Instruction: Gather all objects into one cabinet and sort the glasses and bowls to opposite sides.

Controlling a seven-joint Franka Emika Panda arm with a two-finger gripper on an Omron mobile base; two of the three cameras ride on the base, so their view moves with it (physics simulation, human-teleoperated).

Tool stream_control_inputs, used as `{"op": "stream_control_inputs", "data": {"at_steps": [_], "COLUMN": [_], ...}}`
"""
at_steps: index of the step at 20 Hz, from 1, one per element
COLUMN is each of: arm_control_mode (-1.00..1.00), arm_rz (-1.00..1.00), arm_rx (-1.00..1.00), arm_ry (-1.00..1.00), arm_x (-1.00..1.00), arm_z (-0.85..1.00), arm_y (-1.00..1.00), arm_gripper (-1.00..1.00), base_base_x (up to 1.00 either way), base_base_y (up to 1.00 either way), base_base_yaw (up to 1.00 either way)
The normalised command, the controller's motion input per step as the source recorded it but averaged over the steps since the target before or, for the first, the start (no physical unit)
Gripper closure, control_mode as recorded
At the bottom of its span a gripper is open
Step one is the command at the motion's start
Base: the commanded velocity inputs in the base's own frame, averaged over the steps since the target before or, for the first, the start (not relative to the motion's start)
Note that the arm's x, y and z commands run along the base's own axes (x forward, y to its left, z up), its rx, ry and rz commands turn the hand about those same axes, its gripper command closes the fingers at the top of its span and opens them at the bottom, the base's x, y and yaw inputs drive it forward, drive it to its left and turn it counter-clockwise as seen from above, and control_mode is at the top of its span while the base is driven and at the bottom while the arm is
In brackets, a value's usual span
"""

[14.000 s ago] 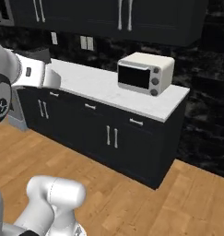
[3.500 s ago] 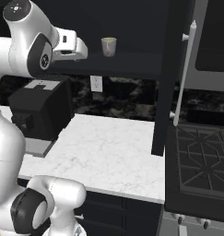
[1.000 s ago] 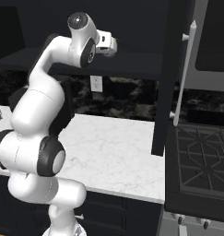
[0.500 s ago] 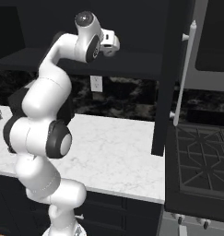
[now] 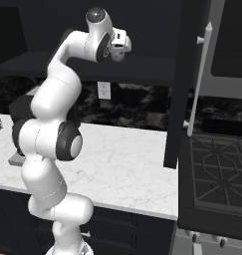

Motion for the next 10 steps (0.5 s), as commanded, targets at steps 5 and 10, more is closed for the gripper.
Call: {"op": "stream_control_inputs", "data": {"at_steps": [5,10], "arm_control_mode": [-1.00,-1.00], "arm_rz": [0.00,0.00], "arm_rx": [0.03,0.05], "arm_ry": [0.02,0.04], "arm_x": [0.09,0.29], "arm_z": [-0.03,-0.22], "arm_y": [-0.06,-0.09], "arm_gripper": [-1.00,-1.00], "base_base_x": [0.00,0.00], "base_base_y": [0.00,0.00], "base_base_yaw": [0.00,0.00]}}
